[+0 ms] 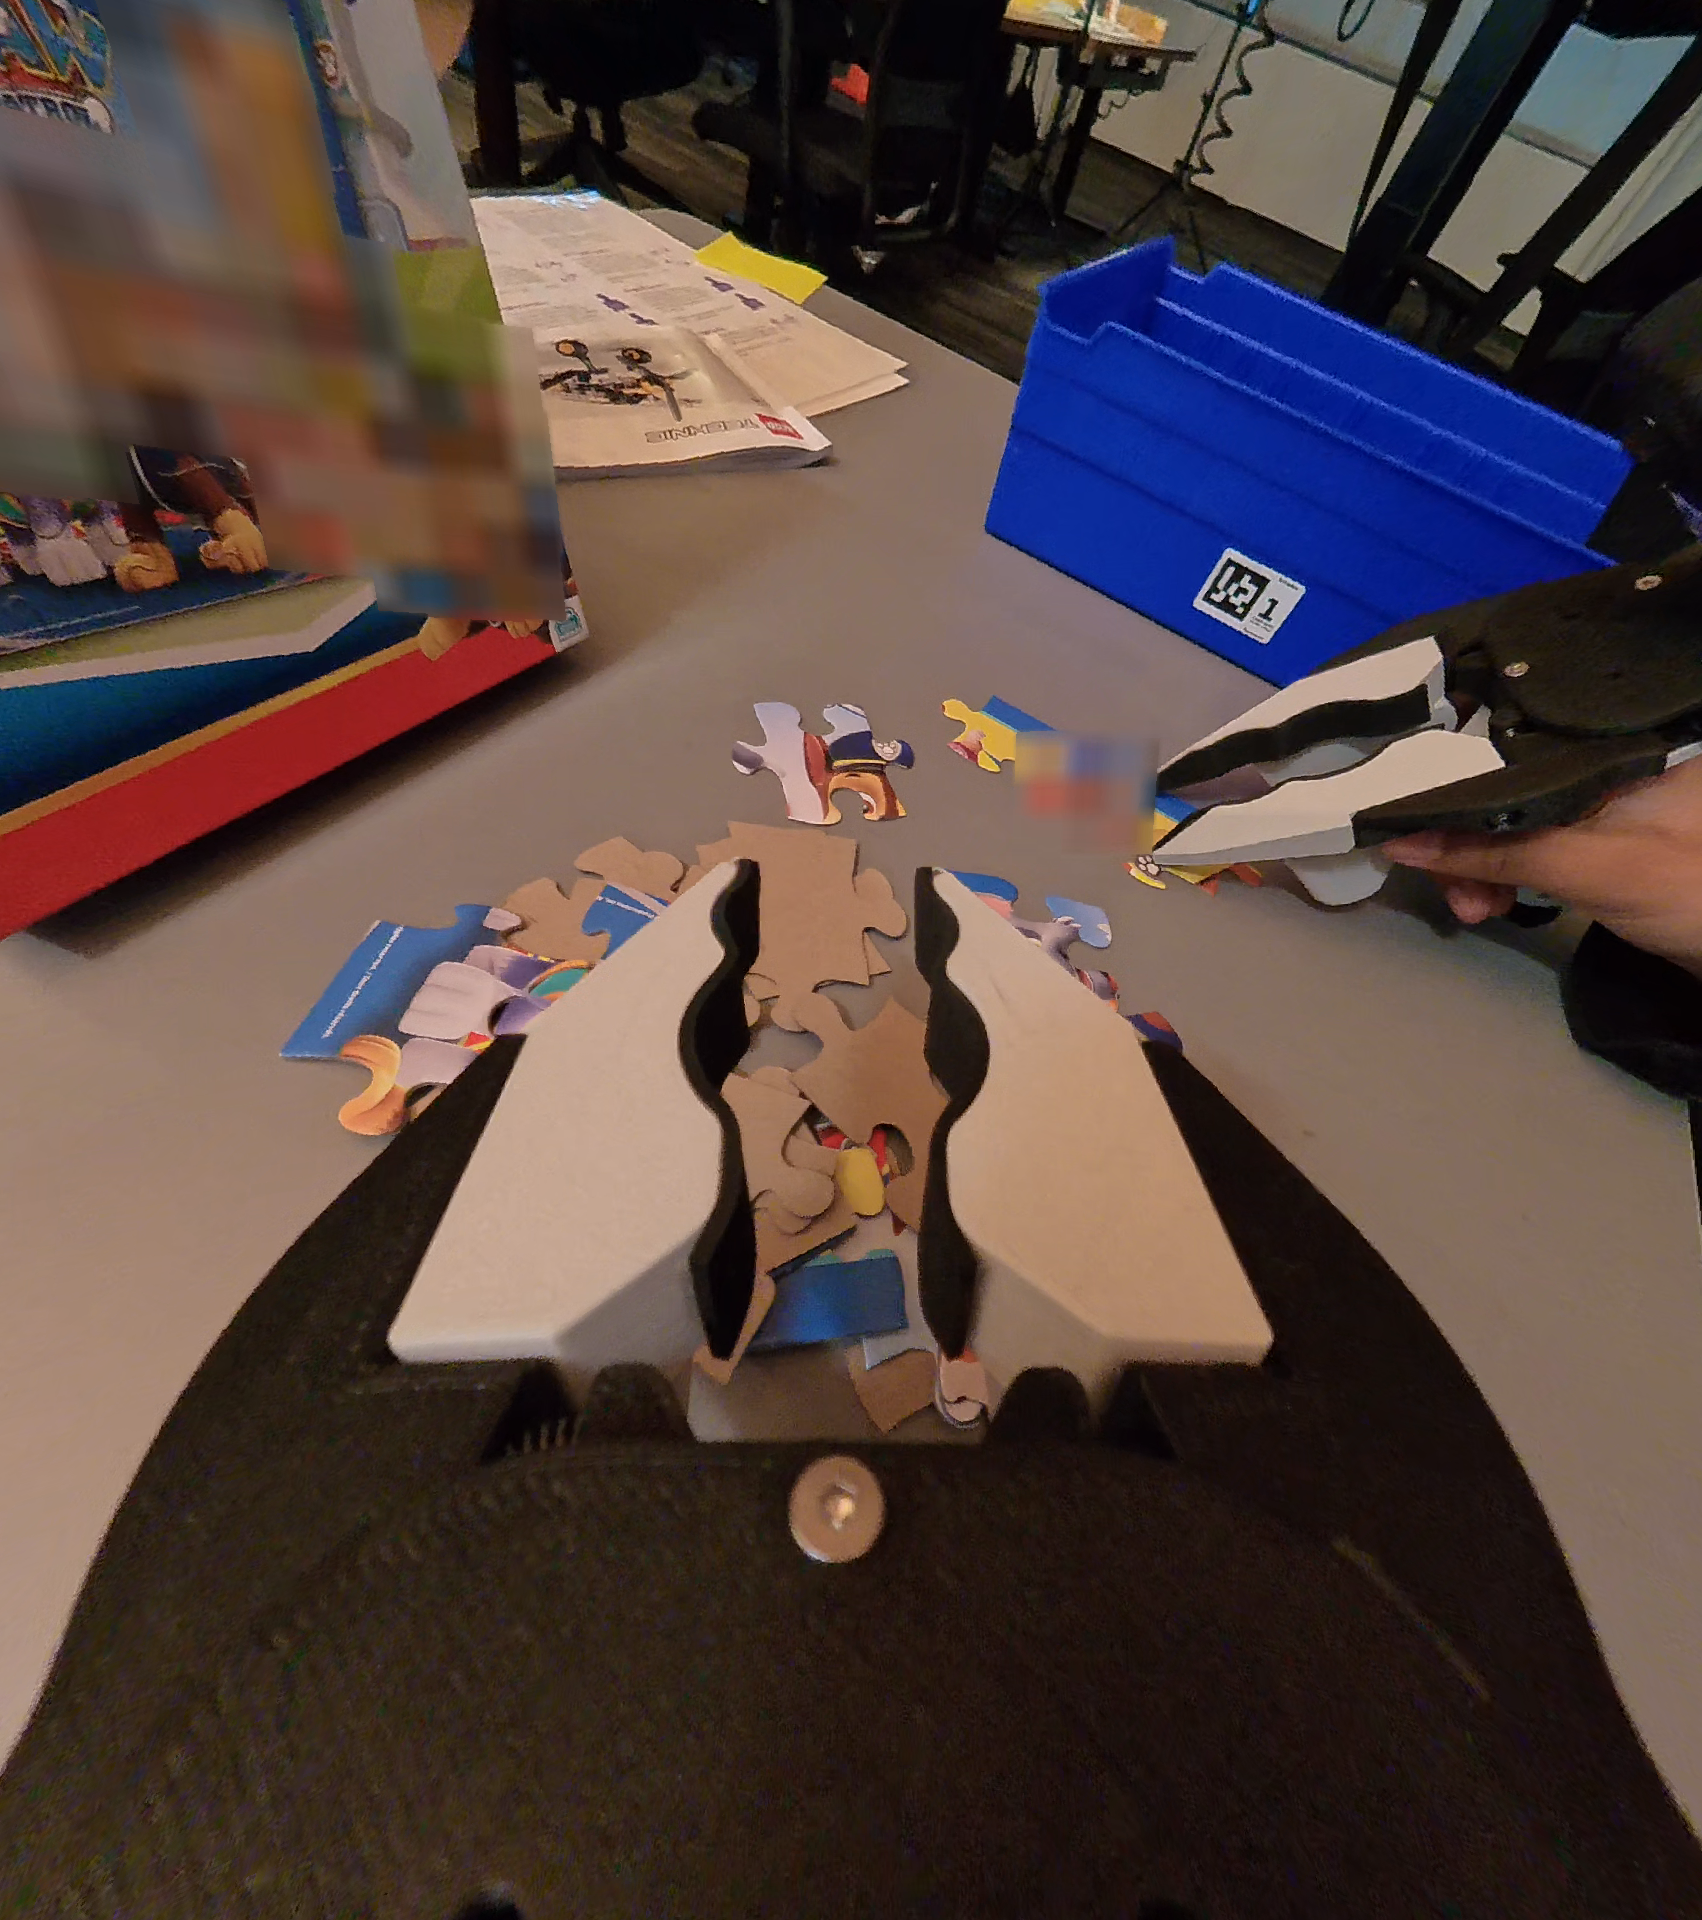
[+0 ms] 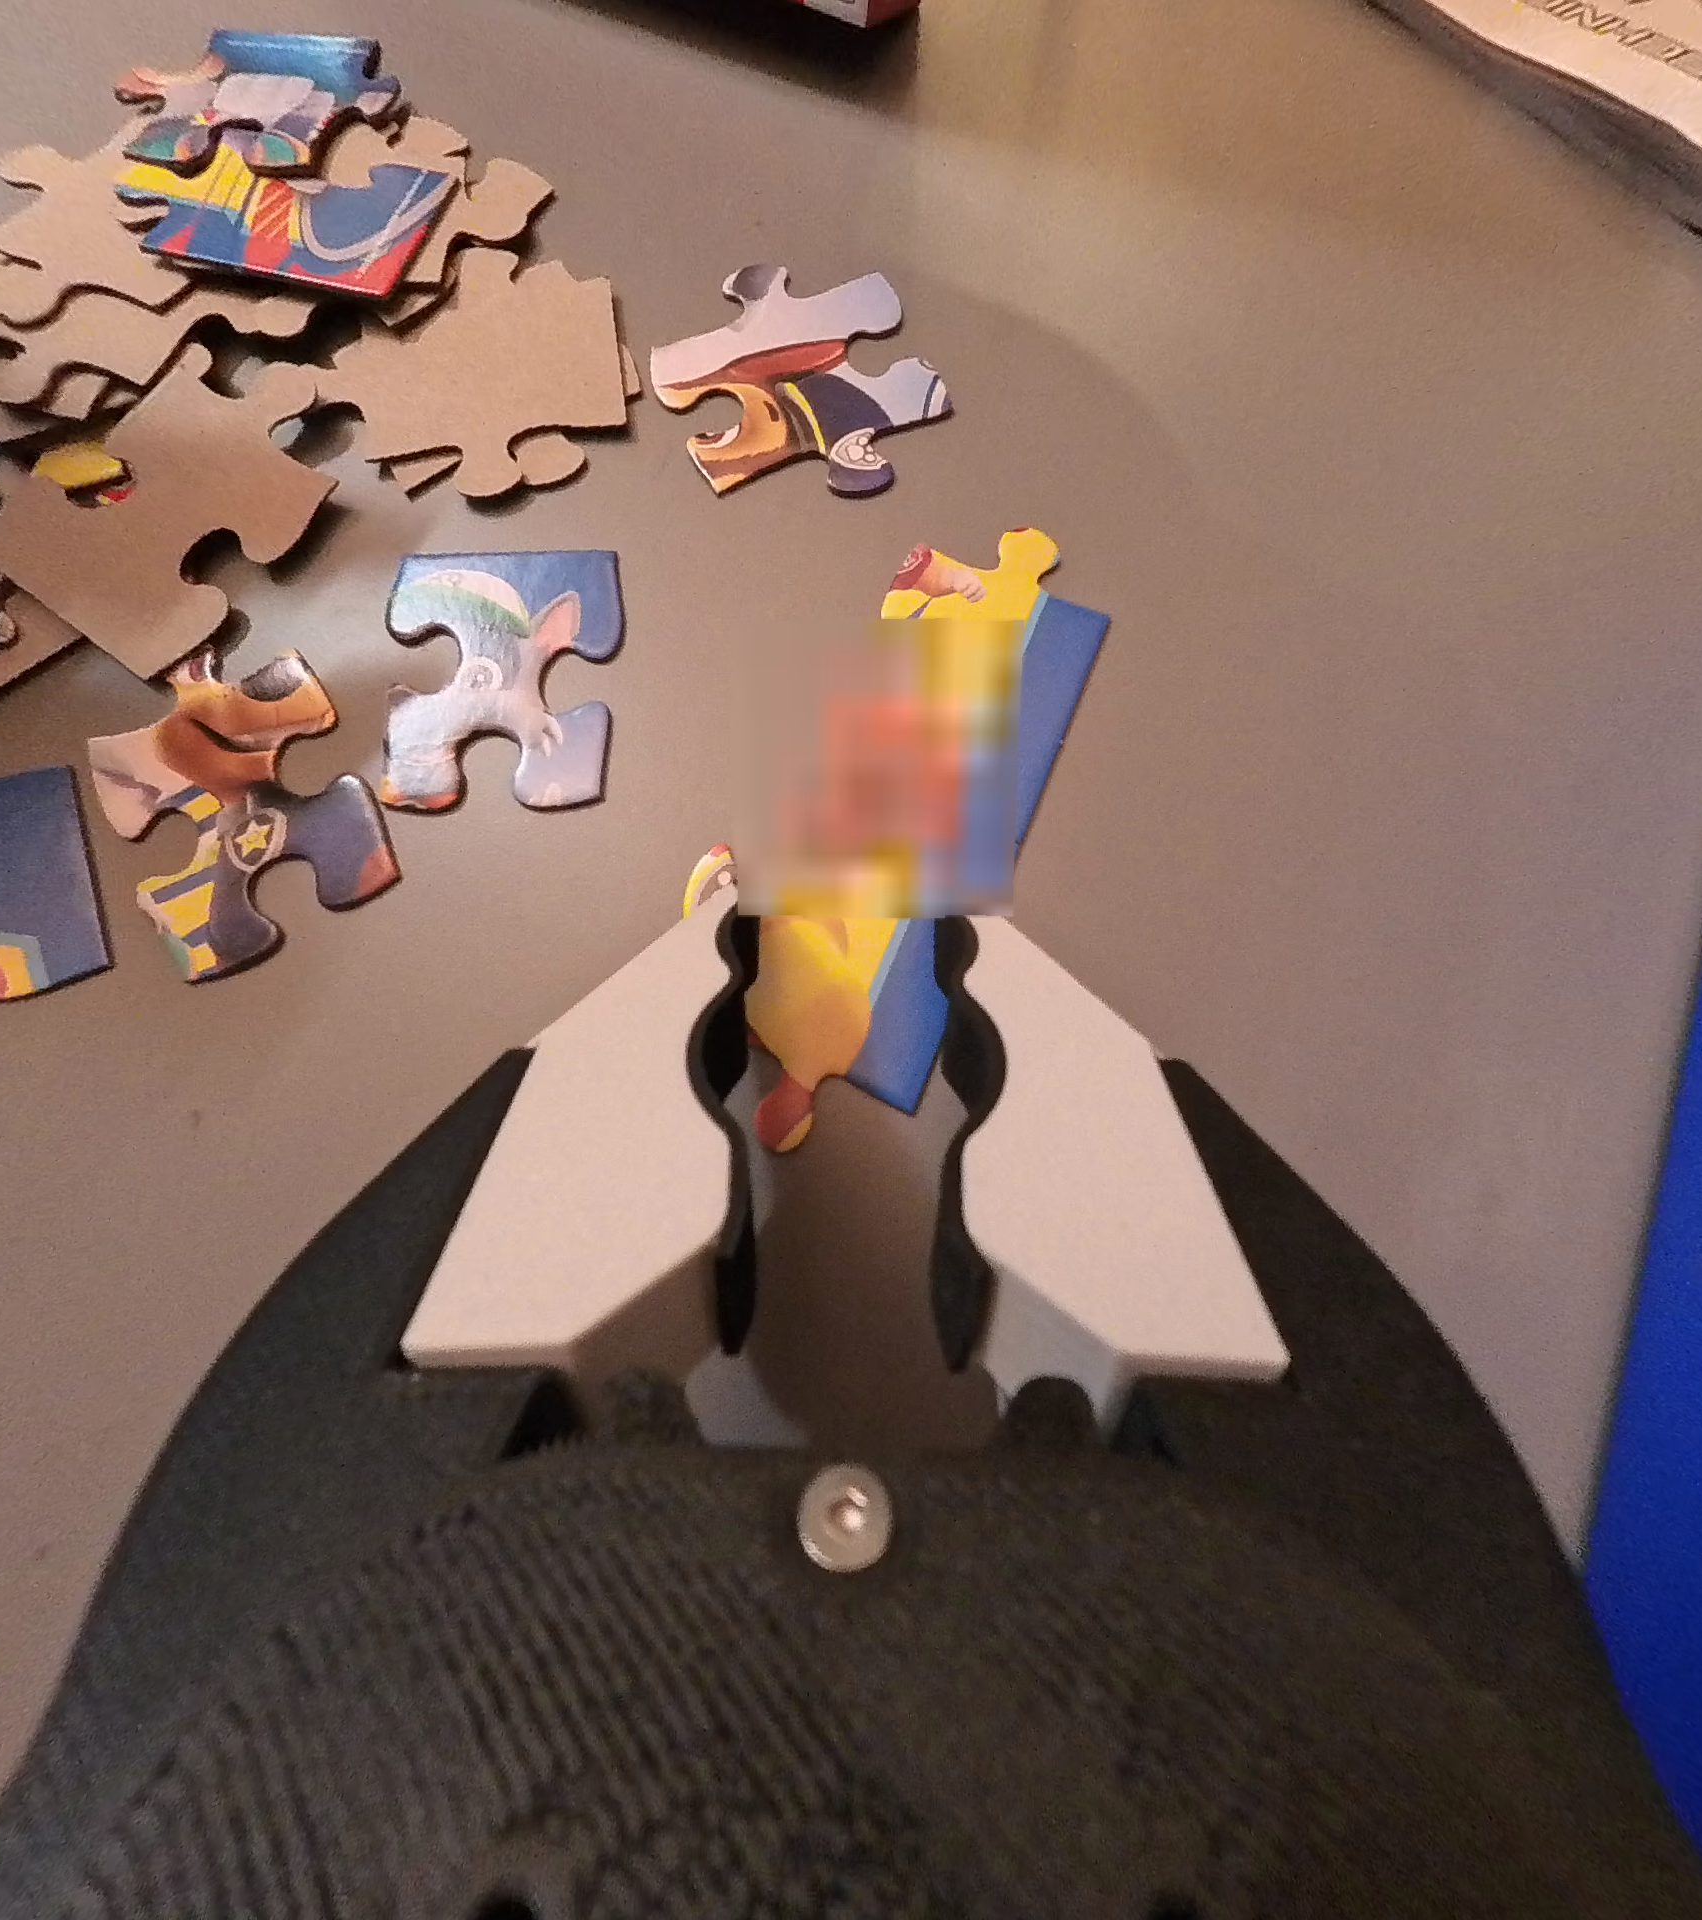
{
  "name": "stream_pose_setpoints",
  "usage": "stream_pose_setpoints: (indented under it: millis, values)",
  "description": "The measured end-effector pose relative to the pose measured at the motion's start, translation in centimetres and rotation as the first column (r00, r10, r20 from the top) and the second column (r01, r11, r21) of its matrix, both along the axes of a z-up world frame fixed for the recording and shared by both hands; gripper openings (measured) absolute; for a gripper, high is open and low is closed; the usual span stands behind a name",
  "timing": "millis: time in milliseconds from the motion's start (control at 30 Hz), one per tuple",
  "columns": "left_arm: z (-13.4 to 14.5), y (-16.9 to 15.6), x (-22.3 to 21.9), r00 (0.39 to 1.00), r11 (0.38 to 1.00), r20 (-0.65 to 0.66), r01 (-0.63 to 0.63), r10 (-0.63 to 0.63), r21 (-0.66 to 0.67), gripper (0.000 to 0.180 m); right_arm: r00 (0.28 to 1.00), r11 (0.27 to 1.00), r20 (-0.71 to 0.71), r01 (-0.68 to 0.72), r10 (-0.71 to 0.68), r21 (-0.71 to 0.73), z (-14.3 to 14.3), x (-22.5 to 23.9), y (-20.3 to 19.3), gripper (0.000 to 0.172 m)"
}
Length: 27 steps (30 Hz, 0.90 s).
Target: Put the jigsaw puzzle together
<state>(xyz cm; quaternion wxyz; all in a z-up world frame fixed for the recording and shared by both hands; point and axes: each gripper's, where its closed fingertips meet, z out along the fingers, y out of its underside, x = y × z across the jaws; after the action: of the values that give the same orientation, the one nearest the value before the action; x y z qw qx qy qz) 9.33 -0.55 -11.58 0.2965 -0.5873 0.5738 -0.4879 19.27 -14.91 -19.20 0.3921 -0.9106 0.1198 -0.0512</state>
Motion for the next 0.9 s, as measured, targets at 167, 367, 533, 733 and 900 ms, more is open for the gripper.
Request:
stream_pose_setpoints:
  millis: [167, 367, 533, 733, 900]
  values:
    - [0.01, 0.18, -0.02, 1.0, 1.0, 0.002, -0.007, 0.007, -0.013, 0.028, 1.0, 1.0, 0.0, 0.001, -0.001, 0.002, 0.01, 0.02, -0.03, 0.032]
    - [-0.06, 0.17, 0.0, 1.0, 1.0, 0.0, -0.01, 0.01, -0.002, 0.027, 1.0, 1.0, -0.001, 0.003, -0.003, 0.005, 0.01, 0.06, -0.08, 0.031]
    - [-0.04, 0.22, -0.02, 1.0, 1.0, 0.001, -0.012, 0.012, -0.004, 0.027, 1.0, 1.0, 0.0, 0.008, -0.008, 0.002, 0.02, 0.29, -0.16, 0.031]
    - [-0.04, 0.25, -0.03, 1.0, 1.0, 0.001, -0.013, 0.013, -0.004, 0.027, 1.0, 1.0, 0.01, 0.018, -0.018, -0.004, 0.03, 0.69, -0.42, 0.03]
    - [-0.02, 0.26, -0.03, 1.0, 1.0, 0.002, -0.015, 0.015, -0.003, 0.027, 1.0, 1.0, 0.009, 0.024, -0.024, -0.004, 0.03, 0.88, -0.6, 0.03]
